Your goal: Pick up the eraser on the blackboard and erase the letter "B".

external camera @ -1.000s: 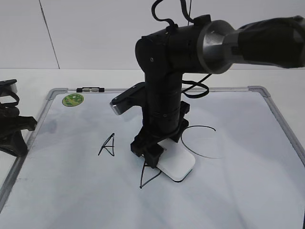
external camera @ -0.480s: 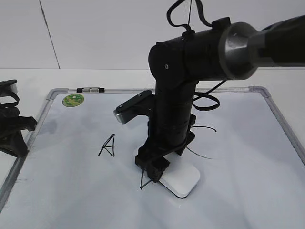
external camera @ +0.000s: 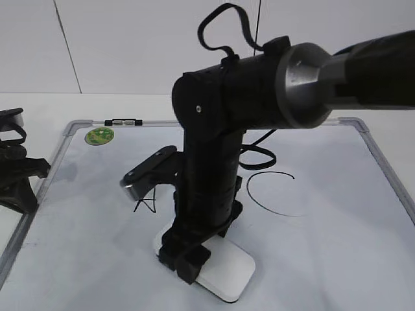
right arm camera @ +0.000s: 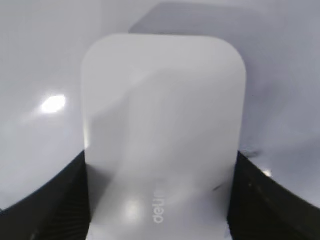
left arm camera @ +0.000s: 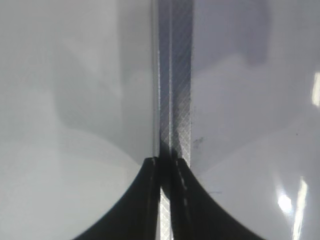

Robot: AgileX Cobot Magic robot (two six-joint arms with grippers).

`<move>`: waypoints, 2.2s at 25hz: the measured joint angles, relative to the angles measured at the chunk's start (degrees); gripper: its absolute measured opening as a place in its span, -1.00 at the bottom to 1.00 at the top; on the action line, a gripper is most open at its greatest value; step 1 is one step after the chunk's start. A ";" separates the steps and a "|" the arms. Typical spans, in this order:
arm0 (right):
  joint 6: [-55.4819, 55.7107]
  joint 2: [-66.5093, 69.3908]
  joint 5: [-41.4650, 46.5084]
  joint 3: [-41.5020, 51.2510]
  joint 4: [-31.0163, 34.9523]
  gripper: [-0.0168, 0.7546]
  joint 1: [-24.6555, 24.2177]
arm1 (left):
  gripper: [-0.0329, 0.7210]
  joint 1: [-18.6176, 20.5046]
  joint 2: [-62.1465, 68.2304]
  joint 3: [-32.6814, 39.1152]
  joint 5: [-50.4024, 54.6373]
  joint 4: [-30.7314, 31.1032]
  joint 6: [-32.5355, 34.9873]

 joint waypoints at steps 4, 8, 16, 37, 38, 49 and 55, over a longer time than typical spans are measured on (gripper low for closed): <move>0.00 0.00 0.13 0.10 -0.41 0.42 2.08 | -0.86 0.00 0.00 0.00 0.00 -0.04 0.00; 1.84 0.00 0.26 0.10 -4.81 0.42 2.34 | -0.86 0.00 0.00 0.00 0.00 -0.13 0.00; 8.83 -0.13 0.04 0.10 -15.86 0.42 2.44 | -0.86 0.00 0.00 0.00 0.00 -0.13 0.00; 10.13 -0.13 1.43 0.10 -11.63 0.42 1.52 | -0.86 0.00 0.00 0.00 0.00 -0.13 0.00; 10.04 -0.13 1.52 0.10 -11.52 0.42 1.52 | -0.86 0.00 0.00 0.00 0.00 -0.13 0.00; 5.85 0.78 2.64 -0.51 -7.04 0.41 3.60 | -0.86 0.00 0.00 0.00 0.00 -0.13 0.00; 5.42 0.91 2.75 -0.59 -4.10 0.41 4.64 | -0.86 0.00 0.00 0.00 -0.10 -0.13 0.00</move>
